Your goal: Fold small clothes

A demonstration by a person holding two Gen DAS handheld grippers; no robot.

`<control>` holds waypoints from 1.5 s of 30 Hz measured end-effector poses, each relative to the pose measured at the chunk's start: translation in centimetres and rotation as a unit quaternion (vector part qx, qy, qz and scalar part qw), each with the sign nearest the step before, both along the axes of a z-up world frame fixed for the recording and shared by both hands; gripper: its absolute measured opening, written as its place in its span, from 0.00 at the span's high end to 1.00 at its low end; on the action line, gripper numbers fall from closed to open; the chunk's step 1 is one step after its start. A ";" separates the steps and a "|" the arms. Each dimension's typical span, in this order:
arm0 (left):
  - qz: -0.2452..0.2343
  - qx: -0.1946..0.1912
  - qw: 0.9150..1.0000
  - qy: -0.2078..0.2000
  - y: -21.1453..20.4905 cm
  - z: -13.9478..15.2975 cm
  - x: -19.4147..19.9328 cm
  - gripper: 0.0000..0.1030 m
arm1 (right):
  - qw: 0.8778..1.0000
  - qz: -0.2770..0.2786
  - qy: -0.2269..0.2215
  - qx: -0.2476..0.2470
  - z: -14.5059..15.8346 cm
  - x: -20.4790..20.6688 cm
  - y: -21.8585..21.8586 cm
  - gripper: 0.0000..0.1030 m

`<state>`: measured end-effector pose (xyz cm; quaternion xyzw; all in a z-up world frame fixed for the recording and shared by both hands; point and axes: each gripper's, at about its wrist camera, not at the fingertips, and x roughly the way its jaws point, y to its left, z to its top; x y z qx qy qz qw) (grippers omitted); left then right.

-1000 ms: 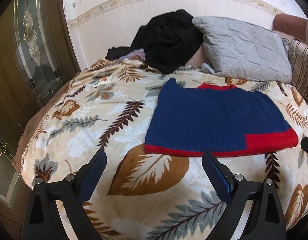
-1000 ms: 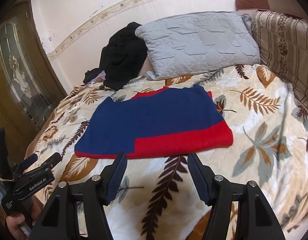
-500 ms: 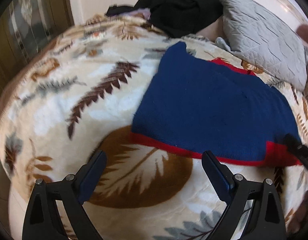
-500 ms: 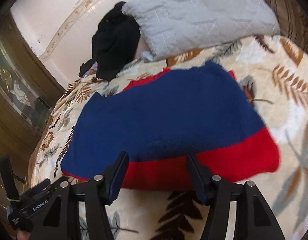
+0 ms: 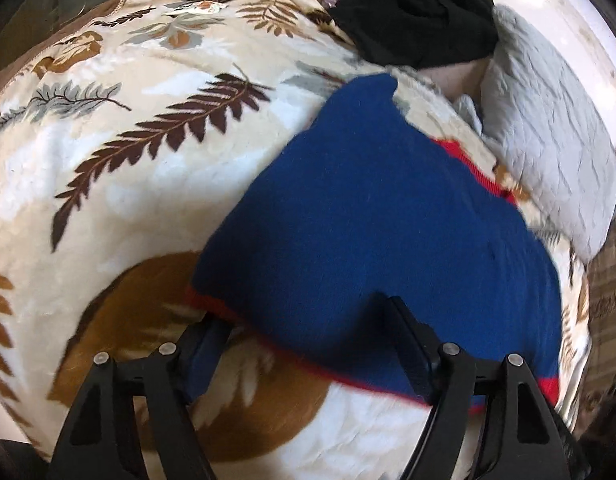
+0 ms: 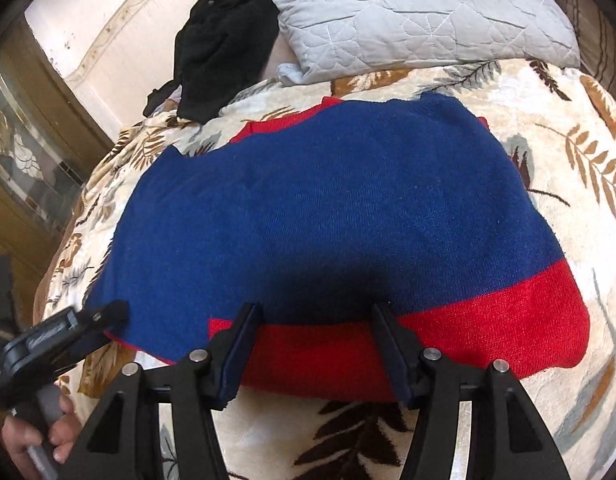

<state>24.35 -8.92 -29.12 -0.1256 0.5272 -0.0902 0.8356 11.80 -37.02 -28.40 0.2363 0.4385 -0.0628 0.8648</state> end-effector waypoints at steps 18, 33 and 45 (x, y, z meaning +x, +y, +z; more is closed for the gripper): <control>-0.093 0.045 0.977 -0.185 -8.2 9.7 -2.5 0.80 | 0.940 -0.081 -0.068 0.325 -1.2 -3.3 -9.9 0.41; -0.317 0.118 0.917 -0.213 -22.0 7.1 -10.5 0.89 | 0.872 -0.003 -0.063 0.485 -2.6 5.8 -17.1 0.24; -0.341 0.127 0.900 -0.240 -20.3 6.5 -11.7 0.89 | 0.902 0.060 0.010 0.428 -2.7 14.1 -15.3 0.23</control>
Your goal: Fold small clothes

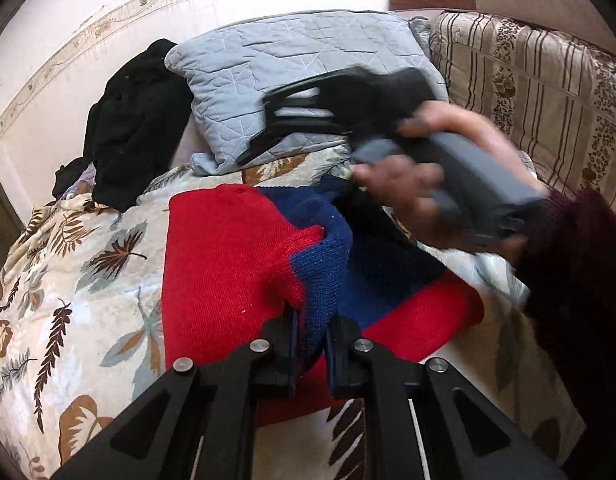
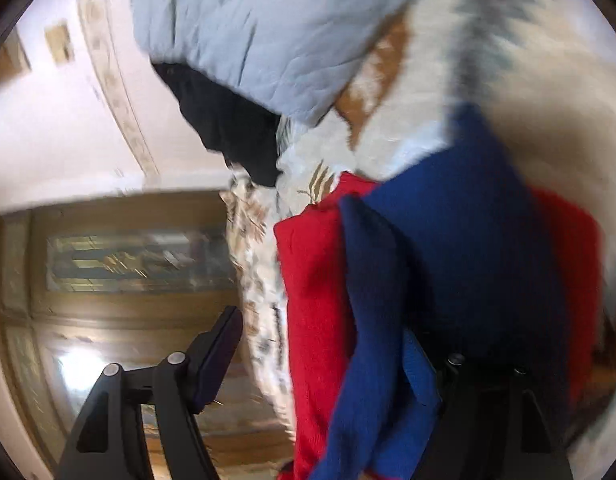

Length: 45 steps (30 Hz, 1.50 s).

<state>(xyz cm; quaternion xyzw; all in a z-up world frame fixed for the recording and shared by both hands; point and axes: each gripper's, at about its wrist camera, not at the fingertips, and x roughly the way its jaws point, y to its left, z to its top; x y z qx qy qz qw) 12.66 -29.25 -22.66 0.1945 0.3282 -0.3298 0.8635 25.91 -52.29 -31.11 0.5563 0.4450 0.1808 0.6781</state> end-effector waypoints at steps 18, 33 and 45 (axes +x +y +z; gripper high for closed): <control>-0.081 -0.039 0.996 0.026 -5.2 0.4 -2.1 0.89 | 0.974 0.003 -0.072 -0.216 4.4 1.1 -1.4 0.81; -0.128 -0.046 0.990 0.035 1.1 2.3 -4.0 0.48 | 0.963 -0.098 -0.051 -0.245 4.6 -6.6 -6.5 0.31; 0.025 -0.035 0.997 0.071 5.1 -1.4 4.2 0.39 | 0.952 -0.003 -0.032 -0.305 6.7 -12.6 3.9 0.62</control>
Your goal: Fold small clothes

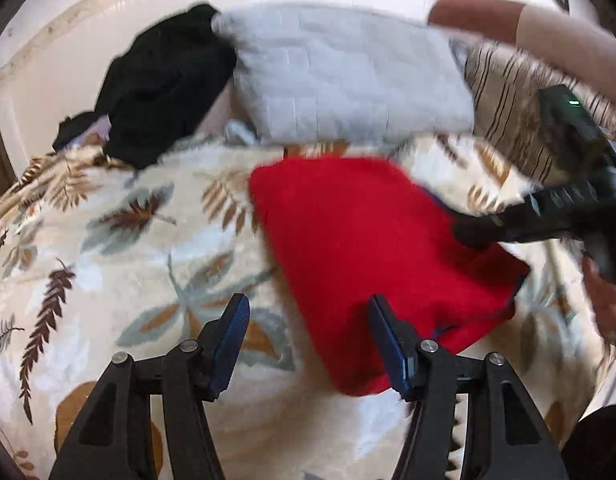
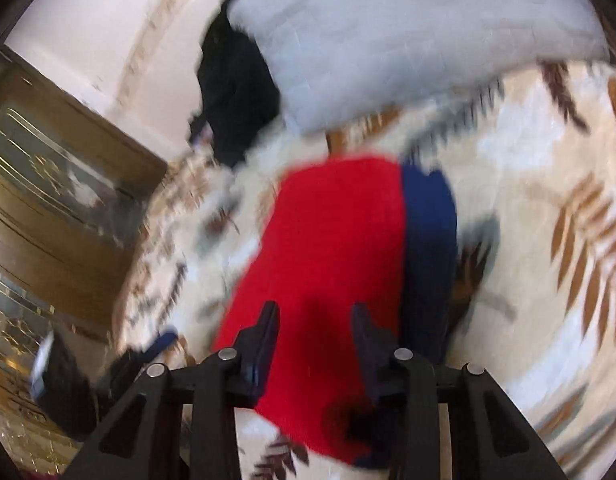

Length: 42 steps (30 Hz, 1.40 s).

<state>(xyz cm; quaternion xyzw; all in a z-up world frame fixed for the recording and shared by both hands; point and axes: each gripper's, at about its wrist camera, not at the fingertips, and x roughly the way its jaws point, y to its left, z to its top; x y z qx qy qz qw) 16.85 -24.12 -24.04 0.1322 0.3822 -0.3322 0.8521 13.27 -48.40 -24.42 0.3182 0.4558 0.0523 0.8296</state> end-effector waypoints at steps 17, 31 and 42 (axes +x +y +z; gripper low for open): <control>-0.037 0.018 0.999 0.023 -0.5 -1.7 0.2 0.36 | 0.996 -0.052 0.042 -0.067 1.4 4.7 -1.2 0.73; -0.037 0.030 0.999 -0.001 -0.7 -1.8 -0.3 0.32 | 0.991 -0.101 0.061 -0.063 -2.3 10.1 -3.5 0.74; -0.034 0.038 0.999 -0.007 -0.7 -1.7 -0.6 0.32 | 0.995 -0.047 0.051 -0.069 0.4 1.0 1.3 0.73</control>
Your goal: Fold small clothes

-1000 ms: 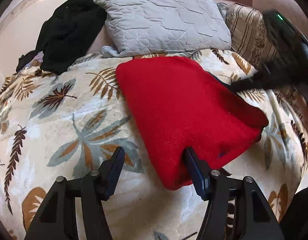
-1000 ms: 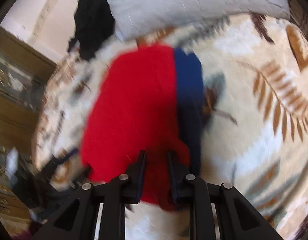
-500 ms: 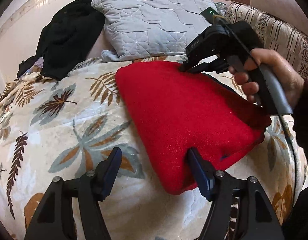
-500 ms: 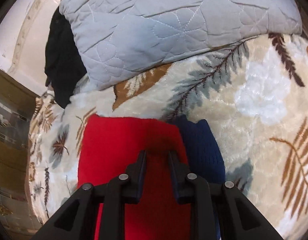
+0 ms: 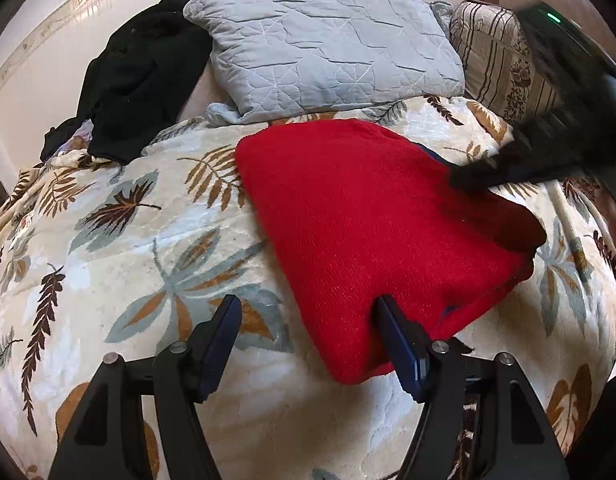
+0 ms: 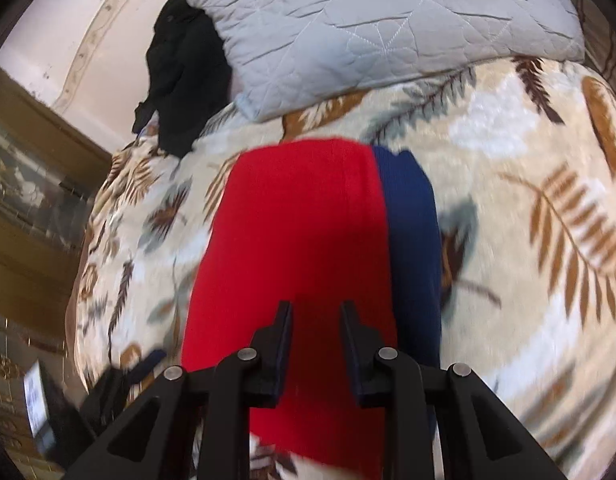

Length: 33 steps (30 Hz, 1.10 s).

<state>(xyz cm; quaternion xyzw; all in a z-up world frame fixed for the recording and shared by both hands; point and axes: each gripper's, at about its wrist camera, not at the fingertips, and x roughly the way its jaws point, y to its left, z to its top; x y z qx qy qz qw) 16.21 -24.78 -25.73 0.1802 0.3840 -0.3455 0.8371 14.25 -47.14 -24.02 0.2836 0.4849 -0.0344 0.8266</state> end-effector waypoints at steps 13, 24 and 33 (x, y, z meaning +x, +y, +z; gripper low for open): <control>0.026 -0.013 1.000 0.007 1.7 1.3 1.3 0.31 | 1.000 -0.024 0.012 -0.011 -4.2 -7.9 2.1 0.74; 0.029 0.003 1.000 -0.005 1.6 0.9 2.6 0.31 | 1.000 -0.018 0.001 0.021 -1.6 -7.0 0.7 0.74; 0.037 -0.030 0.998 0.033 1.8 0.8 4.4 0.31 | 0.993 -0.068 -0.068 0.072 -1.1 -0.7 -4.8 0.30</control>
